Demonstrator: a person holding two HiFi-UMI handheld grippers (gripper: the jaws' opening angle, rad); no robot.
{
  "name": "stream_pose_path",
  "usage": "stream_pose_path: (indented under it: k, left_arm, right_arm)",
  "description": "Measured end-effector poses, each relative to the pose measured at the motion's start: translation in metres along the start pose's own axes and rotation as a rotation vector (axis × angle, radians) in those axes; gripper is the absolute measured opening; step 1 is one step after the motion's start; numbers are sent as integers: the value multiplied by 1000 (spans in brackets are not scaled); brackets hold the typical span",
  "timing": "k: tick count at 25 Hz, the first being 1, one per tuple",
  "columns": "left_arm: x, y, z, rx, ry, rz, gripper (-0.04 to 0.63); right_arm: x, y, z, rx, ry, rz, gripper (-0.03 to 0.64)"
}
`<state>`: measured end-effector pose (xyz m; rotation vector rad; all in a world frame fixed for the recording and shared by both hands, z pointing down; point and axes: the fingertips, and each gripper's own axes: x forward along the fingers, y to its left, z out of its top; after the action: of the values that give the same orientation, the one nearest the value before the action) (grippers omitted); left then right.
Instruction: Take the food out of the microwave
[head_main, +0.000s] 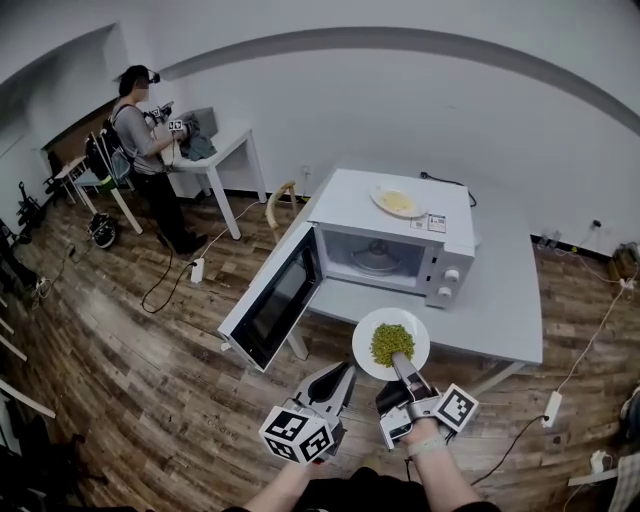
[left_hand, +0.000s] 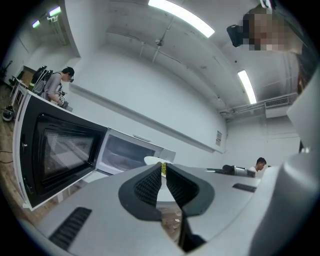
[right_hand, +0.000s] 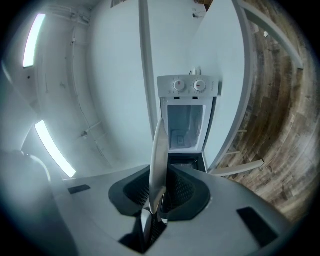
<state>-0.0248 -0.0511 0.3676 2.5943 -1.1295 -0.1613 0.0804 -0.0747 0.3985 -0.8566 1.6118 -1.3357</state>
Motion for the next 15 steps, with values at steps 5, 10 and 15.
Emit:
stream_pose_path:
  k: [5, 10, 15]
  left_arm:
    - [-24, -1, -1, -9, 25, -6, 34]
    - [-42, -11, 1, -4, 31, -36, 34]
    - [-63, -23, 2, -5, 28, -60, 34]
  right_arm:
    - [-17, 5, -17, 15, -28, -13, 75]
    - [-35, 11, -30, 6, -55, -14, 75]
    - [-54, 21, -48, -8, -64, -13, 75]
